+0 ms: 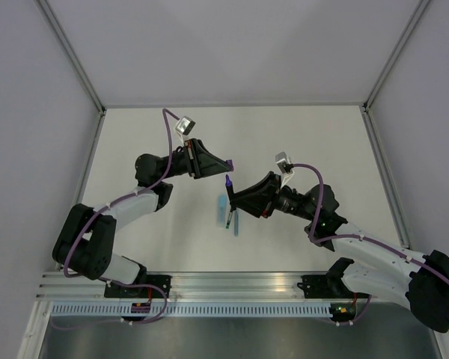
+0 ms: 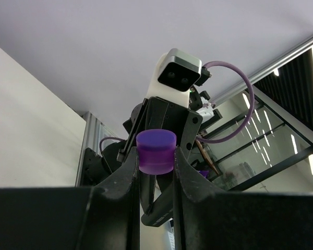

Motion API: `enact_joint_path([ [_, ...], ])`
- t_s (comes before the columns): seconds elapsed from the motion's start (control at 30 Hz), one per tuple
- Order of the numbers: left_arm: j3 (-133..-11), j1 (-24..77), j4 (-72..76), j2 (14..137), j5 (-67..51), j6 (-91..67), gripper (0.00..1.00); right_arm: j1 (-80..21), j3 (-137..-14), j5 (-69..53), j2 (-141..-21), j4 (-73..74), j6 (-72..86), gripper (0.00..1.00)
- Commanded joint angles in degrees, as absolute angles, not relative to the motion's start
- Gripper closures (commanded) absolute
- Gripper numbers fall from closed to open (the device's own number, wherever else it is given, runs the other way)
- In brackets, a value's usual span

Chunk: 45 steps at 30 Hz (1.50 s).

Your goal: Insert the pens into the pen caps

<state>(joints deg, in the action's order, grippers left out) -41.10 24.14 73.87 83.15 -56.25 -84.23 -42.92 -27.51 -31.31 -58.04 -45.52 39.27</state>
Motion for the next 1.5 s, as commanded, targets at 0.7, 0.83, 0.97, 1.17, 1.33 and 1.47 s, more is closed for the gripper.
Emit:
enact_joint_path([
  [0.7,-41.9,24.3,80.2,71.5,-58.6,-74.0,0.98,-43.4,-27.2,-31.7,-55.6,-49.1,40.3,1.00],
  [0.83,-41.8,24.3,78.2,71.1,-58.6,-72.2,0.98,-43.4,-27.3,-32.1,-56.0,-49.5,40.6,1.00],
  [0.97,-42.3,24.3,77.3,70.9,-58.2,-71.2,0.98,-43.8,-27.4,-32.3,-56.3,-49.8,41.0,1.00],
  [1.17,-41.8,24.8,76.1,70.2,-57.9,-69.6,0.98,-44.6,-27.6,-32.0,-57.0,-50.0,40.9,1.00],
  [1.33,-41.0,26.5,75.3,70.1,-58.2,-67.7,0.98,-44.7,-27.4,-31.6,-56.7,-50.1,41.0,1.00],
  [1.47,-39.6,27.1,75.1,70.0,-58.7,-65.8,0.98,-44.7,-27.3,-31.3,-56.1,-49.9,40.8,1.00],
])
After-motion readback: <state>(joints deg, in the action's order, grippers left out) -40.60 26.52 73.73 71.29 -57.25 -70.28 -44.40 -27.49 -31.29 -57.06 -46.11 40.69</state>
